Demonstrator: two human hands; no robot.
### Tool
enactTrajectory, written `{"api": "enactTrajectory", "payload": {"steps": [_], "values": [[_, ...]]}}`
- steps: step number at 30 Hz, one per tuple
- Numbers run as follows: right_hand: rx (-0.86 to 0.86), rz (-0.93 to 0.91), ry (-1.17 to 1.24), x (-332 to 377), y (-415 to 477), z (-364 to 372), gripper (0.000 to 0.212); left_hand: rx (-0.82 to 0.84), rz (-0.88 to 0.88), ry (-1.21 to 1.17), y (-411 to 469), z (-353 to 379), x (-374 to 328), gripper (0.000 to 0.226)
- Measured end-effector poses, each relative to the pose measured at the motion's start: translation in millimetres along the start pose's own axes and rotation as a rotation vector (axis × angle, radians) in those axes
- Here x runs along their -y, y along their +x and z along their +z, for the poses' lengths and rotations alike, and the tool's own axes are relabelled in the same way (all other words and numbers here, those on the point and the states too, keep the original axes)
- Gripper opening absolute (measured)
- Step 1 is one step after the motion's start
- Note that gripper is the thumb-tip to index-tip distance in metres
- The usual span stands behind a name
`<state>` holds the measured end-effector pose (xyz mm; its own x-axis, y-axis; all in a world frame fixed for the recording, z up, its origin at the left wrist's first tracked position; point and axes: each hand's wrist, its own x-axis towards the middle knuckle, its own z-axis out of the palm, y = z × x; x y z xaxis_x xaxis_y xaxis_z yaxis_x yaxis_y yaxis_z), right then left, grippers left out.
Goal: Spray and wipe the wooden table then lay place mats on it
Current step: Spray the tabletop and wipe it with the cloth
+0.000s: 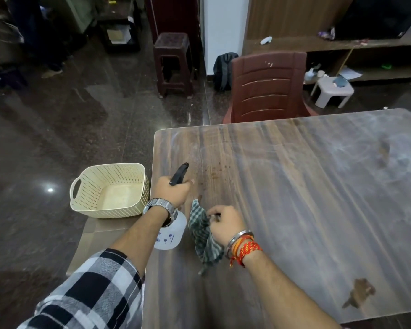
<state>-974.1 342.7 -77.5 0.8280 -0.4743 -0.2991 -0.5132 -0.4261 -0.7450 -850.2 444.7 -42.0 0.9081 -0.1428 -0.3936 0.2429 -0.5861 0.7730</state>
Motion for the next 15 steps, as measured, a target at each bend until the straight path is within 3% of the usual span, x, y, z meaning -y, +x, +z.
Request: {"api": "enactTrajectory", "payload": {"steps": [3, 5, 6, 8, 10, 15], "values": [[-0.152, -0.123, 0.311, 2, 17, -24, 0.030, 0.060, -0.018, -0.094, -2, -2, 1, 0.035], [-0.312, -0.149, 0.407, 0, 30, -37, 0.019, 0.079, -0.029, -0.101, -3, 0, 4, 0.048], [-0.368, -0.130, 0.371, -7, 40, -39, 0.017, 0.070, -0.040, -0.082, -3, 2, 7, 0.053], [-0.398, -0.078, 0.153, -25, 59, -38, 0.046, 0.030, -0.044, -0.056, -2, 6, 11, 0.050], [-0.390, -0.100, -0.093, -42, 73, -31, 0.059, -0.023, -0.035, -0.035, -1, 8, 13, 0.041], [-0.178, -0.147, -0.353, -58, 95, 2, 0.046, 0.037, -0.048, -0.016, 8, 7, 14, 0.045]]}}
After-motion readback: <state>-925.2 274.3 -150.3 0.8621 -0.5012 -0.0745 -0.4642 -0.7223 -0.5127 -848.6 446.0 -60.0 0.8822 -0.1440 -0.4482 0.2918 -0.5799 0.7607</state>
